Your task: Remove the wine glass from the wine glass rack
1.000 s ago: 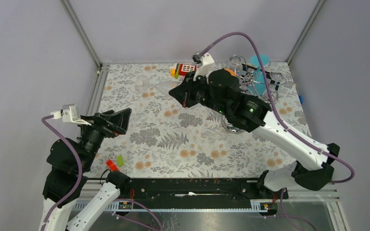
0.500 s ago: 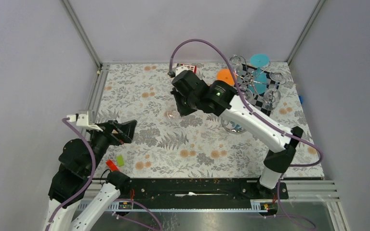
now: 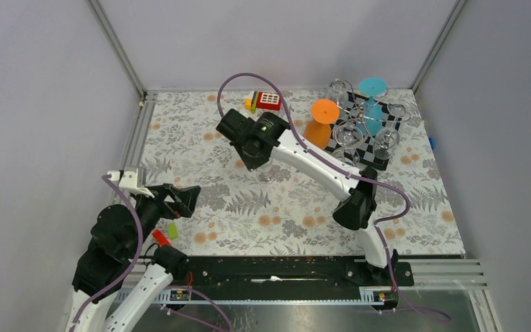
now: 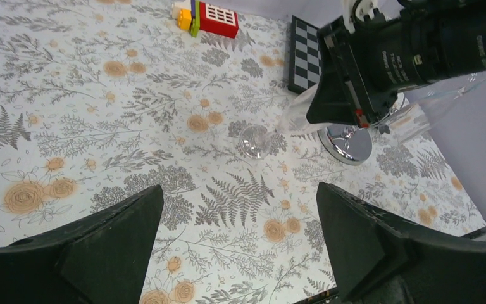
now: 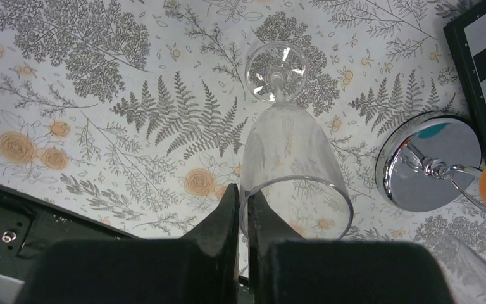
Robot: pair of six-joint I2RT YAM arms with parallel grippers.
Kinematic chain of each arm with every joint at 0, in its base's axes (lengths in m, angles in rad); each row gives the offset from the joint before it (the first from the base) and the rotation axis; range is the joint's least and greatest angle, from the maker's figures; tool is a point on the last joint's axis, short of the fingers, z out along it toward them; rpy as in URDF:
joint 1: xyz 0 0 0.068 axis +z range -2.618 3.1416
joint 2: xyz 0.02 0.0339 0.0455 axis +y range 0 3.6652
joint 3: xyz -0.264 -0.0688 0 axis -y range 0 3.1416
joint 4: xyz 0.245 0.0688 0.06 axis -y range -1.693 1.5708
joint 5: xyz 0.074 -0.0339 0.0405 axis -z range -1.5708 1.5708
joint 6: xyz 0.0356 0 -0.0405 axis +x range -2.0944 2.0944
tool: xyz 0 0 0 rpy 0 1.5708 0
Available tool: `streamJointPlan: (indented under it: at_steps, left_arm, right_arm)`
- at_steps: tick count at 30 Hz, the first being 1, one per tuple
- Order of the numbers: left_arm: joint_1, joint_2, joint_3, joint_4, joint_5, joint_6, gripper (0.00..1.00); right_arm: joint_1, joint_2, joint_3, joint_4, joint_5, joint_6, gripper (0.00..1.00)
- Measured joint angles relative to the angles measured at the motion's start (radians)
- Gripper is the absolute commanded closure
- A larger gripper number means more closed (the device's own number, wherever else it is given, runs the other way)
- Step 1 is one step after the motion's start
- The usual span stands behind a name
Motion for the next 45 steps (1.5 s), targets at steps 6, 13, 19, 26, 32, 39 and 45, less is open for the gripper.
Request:
streamJointPlan:
  at_steps: [6,13,19,26,32,39,45]
  left_arm:
    - [0.0,-0.016,-0.034,-0.008,0.025,-0.003,0.01]
    - [0.0,-0.023,-0.048,-0.01,0.03,-0.008,0.01]
    - [0.0,-0.046,-0.061,-0.016,0.029,-0.032,0.01]
    - [0.0,-0.051,-0.061,-0.048,0.025,-0.035,0.01]
    - [0.0,-0.051,-0.061,-0.053,0.024,-0.039,0.01]
    - [0.0,-0.056,-0.047,-0.067,0.021,-0.052,0.01]
    - [0.0,-0.06,-0.003,-0.087,0.032,-0.063,0.01]
  right_arm:
    - [-0.031,0.039,0.025,-0.002,0.01,-0.003,1.0]
    - [-0.079,0.044,0.025,-0.001,0.008,-0.018,0.98]
    - [-0.088,0.05,0.025,-0.001,0.005,-0.027,0.93]
    - [-0.104,0.051,0.036,0.003,-0.001,-0.036,0.77]
    - [-0.124,0.051,0.05,0.004,0.01,-0.042,0.65]
    - [-0.135,0.05,0.097,0.004,0.011,-0.04,0.55]
    - [-0.139,0.032,0.15,0.003,0.006,-0.036,0.48]
